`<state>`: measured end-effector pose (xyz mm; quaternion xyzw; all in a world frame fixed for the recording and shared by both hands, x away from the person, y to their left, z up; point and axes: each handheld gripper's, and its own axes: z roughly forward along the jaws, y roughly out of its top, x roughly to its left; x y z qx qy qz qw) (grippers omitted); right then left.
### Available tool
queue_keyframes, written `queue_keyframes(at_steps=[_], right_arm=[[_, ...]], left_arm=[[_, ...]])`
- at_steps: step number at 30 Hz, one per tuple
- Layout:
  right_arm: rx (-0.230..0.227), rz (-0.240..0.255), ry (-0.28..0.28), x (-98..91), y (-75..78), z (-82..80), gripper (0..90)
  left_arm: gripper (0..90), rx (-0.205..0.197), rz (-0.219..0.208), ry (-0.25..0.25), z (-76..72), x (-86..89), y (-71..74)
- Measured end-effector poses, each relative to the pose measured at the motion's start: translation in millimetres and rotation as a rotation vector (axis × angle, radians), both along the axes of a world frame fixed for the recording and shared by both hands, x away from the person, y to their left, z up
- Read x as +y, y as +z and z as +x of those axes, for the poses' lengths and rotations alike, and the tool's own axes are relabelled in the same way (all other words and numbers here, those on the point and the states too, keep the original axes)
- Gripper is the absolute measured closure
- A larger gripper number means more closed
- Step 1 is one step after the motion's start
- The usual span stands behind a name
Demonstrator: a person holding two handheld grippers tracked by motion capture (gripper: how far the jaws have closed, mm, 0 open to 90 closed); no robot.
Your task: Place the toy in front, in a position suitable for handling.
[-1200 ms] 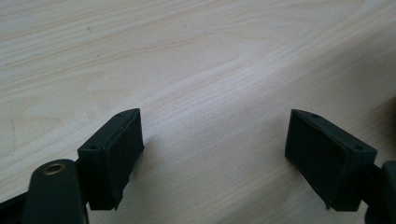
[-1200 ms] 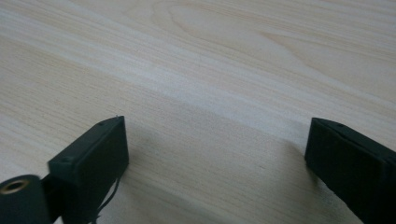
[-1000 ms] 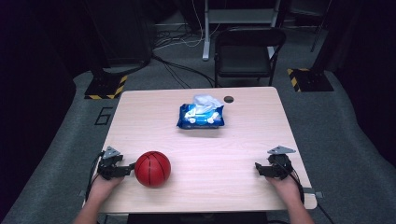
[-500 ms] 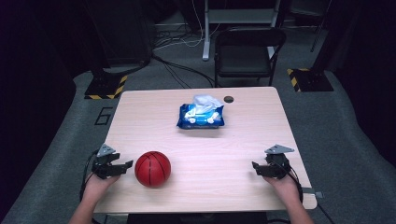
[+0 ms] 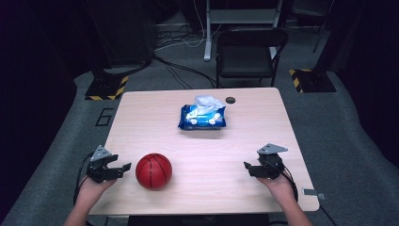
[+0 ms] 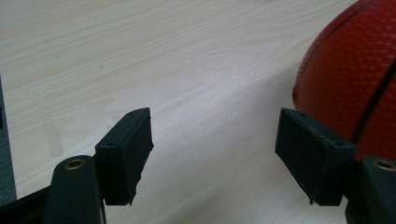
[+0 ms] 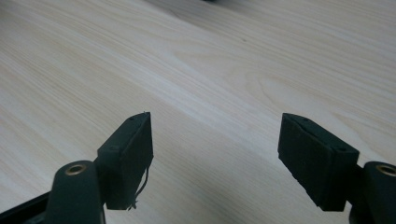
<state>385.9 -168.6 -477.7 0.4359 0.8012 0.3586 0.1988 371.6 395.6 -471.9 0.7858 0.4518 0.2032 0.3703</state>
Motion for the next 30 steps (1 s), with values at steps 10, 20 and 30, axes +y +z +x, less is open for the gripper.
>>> queue_keyframes(at_steps=[10, 20, 30], right_arm=[[-0.004, 0.018, 0.051, 17.7, 6.0, -1.8, 25.4], [-0.02, 0.02, 0.109, 39.6, 11.5, -1.7, 25.1], [-0.014, 0.023, 0.128, 53.2, 10.5, 4.6, 25.0]], left_arm=[[26.5, -0.013, -0.042, -0.047, -14.4, -1.4, 10.4], [26.3, 0.001, -0.048, -0.078, -14.8, -8.1, 6.1], [26.5, -0.002, -0.042, -0.074, -2.4, -10.1, 9.4]])
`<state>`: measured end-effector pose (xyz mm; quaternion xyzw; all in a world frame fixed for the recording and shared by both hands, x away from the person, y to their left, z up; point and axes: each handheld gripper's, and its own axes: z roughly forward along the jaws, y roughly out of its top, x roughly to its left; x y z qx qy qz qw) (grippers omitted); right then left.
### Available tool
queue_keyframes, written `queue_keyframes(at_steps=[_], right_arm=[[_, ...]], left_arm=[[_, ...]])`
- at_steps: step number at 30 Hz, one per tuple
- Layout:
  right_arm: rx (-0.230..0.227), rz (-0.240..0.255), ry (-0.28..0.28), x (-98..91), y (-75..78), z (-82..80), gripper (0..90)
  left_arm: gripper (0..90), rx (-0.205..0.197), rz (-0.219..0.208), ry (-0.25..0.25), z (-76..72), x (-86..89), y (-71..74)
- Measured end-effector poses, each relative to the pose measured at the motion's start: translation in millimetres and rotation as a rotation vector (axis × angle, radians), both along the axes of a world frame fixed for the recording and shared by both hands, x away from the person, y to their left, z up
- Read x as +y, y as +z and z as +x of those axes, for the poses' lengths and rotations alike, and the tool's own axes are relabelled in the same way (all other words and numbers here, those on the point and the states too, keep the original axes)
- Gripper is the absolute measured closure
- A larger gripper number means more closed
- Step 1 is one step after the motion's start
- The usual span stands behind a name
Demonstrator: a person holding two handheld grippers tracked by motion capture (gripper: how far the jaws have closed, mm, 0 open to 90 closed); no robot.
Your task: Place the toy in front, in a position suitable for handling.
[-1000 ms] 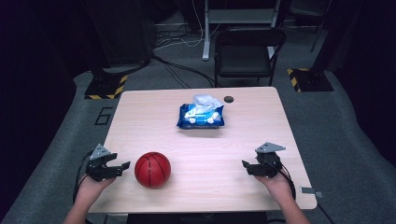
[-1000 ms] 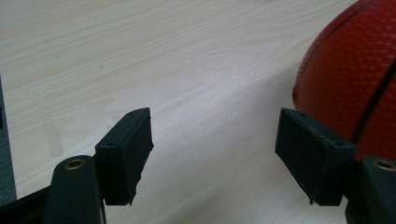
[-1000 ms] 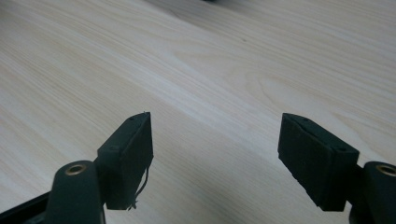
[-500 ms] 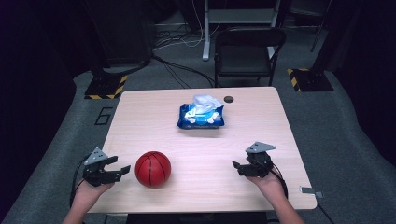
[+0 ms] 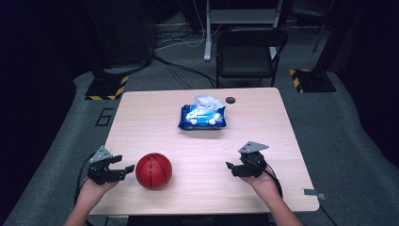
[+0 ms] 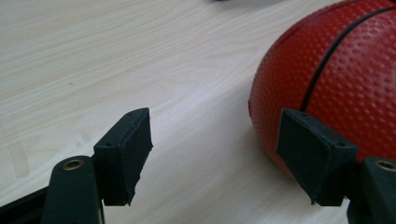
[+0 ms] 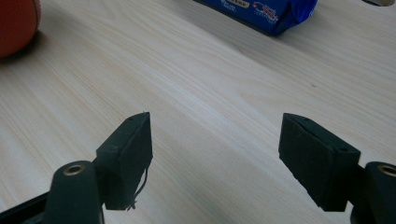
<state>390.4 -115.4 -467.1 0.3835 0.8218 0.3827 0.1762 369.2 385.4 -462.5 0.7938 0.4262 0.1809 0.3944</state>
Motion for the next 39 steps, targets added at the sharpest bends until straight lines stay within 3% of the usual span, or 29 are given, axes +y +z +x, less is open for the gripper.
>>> queue_keyframes(at_steps=[5, 12, 17, 25, 30, 39], right_arm=[[0.005, 0.01, 0.0, 5.8, 1.1, 8.2, 25.0], [-0.002, 0.028, 0.033, 20.1, 6.1, 9.7, 25.0], [-0.013, 0.054, 0.096, 35.0, 16.5, -0.2, 24.7], [-0.027, 0.094, 0.195, 67.6, 31.6, -8.3, 24.7], [-0.025, 0.113, 0.249, 90.1, 32.2, -8.3, 24.2], [-0.024, 0.154, 0.312, 120.5, 33.8, -6.4, 22.8]], left_arm=[[26.7, -0.003, -0.012, -0.018, 5.8, -2.9, 5.0], [26.6, -0.007, -0.055, -0.042, 1.2, -9.5, 4.5], [26.6, -0.022, -0.072, -0.056, 1.2, -19.6, 9.7], [26.6, -0.06, -0.123, -0.139, 3.6, -56.3, 22.8], [26.6, -0.069, -0.139, -0.144, 5.8, -63.5, 23.4], [26.5, -0.07, -0.131, -0.163, 8.2, -73.6, 27.4]])
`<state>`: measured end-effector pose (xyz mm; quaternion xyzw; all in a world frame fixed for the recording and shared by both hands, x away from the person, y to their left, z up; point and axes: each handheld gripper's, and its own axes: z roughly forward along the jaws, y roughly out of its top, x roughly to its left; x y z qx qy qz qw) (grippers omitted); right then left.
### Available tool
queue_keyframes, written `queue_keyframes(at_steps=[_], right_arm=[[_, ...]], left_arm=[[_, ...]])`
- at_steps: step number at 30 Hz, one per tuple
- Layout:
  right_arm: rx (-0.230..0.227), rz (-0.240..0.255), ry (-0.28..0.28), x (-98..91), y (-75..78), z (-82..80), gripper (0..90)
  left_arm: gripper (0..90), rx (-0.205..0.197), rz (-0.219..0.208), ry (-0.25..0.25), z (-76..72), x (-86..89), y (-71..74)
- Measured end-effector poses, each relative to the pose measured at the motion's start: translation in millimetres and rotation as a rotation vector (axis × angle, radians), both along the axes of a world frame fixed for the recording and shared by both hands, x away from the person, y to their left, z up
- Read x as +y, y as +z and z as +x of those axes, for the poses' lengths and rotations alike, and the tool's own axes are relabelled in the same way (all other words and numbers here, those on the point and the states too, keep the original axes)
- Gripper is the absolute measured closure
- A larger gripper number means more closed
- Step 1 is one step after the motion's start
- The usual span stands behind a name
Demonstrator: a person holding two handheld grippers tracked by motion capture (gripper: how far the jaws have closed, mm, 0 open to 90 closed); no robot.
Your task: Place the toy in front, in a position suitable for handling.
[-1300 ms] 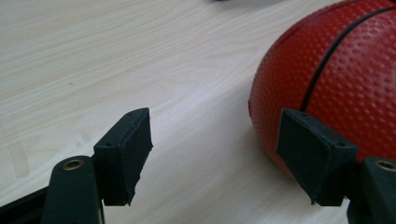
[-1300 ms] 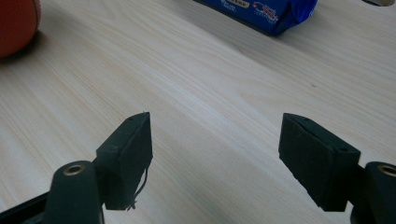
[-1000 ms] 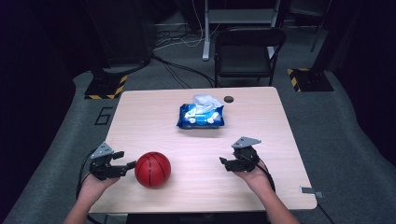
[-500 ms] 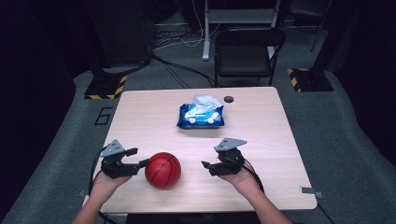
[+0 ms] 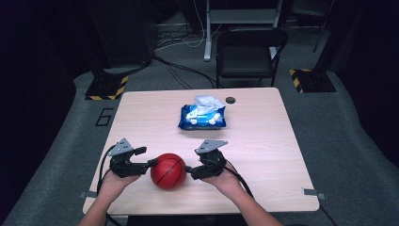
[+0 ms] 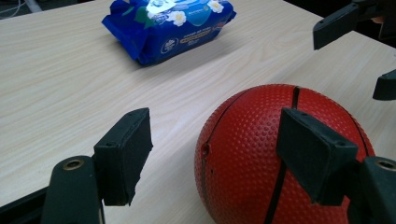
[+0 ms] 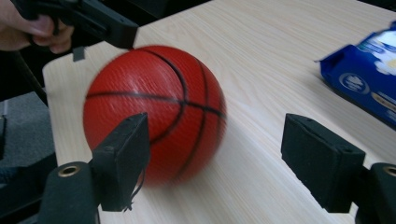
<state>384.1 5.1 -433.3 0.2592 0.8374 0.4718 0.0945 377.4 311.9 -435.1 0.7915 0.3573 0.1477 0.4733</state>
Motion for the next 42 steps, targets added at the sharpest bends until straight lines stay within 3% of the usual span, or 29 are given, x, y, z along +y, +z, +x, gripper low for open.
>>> queue_keyframes(at_steps=[6, 9, 15, 20, 25, 26, 27, 30, 31, 35, 38, 42], right_arm=[[-0.007, 0.005, 0.03, 19.3, 3.4, -1.3, 22.7], [-0.019, -0.047, 0.036, 24.2, -0.2, -3.8, 22.5], [-0.01, -0.052, 0.011, 14.6, -2.4, -0.2, 22.3], [-0.004, -0.068, -0.024, -2.5, -6.1, 2.7, 22.3], [0.02, -0.086, -0.067, -22.4, -11.5, 3.5, 22.3], [0.02, -0.083, -0.072, -26.7, -11.3, 2.9, 22.2], [0.015, -0.069, -0.079, -35.4, -9.3, 0.9, 21.7], [0.009, -0.046, -0.084, -42.9, -5.5, -1.4, 21.1], [0.007, -0.02, -0.08, -46.4, -1.3, -2.7, 20.4], [-0.01, -0.001, -0.065, -43.4, 3.4, -5.3, 20.0], [-0.011, -0.009, -0.064, -40.9, 3.1, -3.8, 20.0], [0.014, 0.003, -0.068, -41.0, -0.9, 3.3, 18.7]], left_arm=[[26.5, -0.005, 0.006, -0.031, 0.0, -10.6, 3.2], [26.1, -0.016, 0.02, -0.035, -0.1, -12.5, 4.9], [26.2, -0.022, 0.028, -0.013, -3.6, -3.5, 5.0], [26.5, 0.006, 0.039, -0.014, -4.8, 1.6, -5.2], [27.2, 0.039, 0.069, -0.049, 2.5, -15.0, -16.5], [27.2, 0.041, 0.077, -0.059, 3.6, -18.8, -17.5], [27.2, 0.037, 0.02, -0.065, 5.7, -24.9, -16.2], [26.5, 0.039, 0.017, -0.075, 9.0, -35.0, -16.5], [26.5, 0.05, -0.023, -0.09, 12.2, -44.8, -12.6], [26.8, -0.007, 0.0, -0.12, 13.1, -62.5, -1.1], [26.8, -0.03, 0.017, -0.121, 17.3, -63.1, 5.2], [26.8, -0.014, 0.024, -0.087, 28.6, -55.4, 5.5]])
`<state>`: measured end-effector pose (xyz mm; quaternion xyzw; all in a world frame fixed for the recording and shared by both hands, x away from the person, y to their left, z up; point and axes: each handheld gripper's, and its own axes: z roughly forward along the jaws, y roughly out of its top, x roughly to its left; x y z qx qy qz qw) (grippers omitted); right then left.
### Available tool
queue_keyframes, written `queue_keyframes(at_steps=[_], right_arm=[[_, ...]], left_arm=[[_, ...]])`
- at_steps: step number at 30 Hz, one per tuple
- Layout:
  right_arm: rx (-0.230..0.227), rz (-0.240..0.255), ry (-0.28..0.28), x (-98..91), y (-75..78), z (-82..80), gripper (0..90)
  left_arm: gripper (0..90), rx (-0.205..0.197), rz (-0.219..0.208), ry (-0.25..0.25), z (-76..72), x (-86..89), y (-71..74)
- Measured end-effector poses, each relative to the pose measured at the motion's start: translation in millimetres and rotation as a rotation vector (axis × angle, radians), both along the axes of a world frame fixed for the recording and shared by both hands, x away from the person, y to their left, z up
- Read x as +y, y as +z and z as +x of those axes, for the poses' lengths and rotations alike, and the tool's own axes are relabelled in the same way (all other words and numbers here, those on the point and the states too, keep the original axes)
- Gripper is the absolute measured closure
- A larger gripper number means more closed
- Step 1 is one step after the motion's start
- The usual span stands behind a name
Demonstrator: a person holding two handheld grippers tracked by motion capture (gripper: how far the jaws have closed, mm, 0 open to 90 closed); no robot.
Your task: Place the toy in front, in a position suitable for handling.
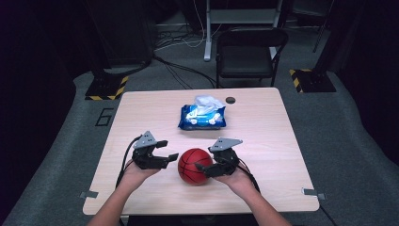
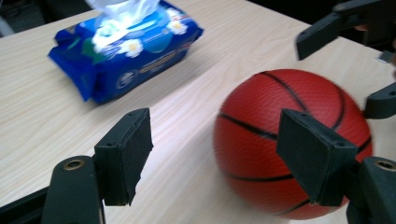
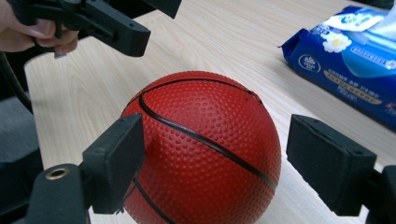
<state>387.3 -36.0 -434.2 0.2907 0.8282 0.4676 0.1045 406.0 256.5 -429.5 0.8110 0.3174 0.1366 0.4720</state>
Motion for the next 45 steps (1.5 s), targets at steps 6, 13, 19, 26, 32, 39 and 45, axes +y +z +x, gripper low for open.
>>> queue_keyframes(at_steps=[6, 13, 19, 26, 32, 39, 45], right_arm=[[-0.012, -0.053, -0.049, -27.2, 3.6, -2.6, 20.2], [-0.021, 0.009, -0.054, -42.4, 11.8, -4.3, 19.9], [-0.032, -0.035, -0.07, -42.4, 5.4, -6.6, 20.1], [-0.028, -0.024, -0.11, -63.1, 9.1, -10.2, 20.8], [-0.027, 0.021, -0.086, -61.9, 14.9, -14.3, 20.8], [-0.059, -0.076, -0.146, -67.5, 6.6, -12.1, 21.4], [-0.042, -0.052, -0.169, -76.0, 4.2, -10.6, 20.9]], left_arm=[[28.1, 0.01, 0.015, 0.051, 16.8, 8.5, -8.0], [30.7, 0.044, 0.048, 0.096, 43.9, 3.6, -23.5], [32.6, 0.038, 0.072, 0.133, 71.2, -9.4, -31.0], [36.2, 0.083, 0.041, 0.169, 95.2, -11.1, -42.6], [39.1, 0.079, 0.054, 0.188, 106.1, -15.2, -46.6], [42.9, 0.093, 0.076, 0.217, 128.0, -18.2, -57.9], [51.0, 0.094, 0.068, 0.233, 138.3, -19.2, -64.7]])
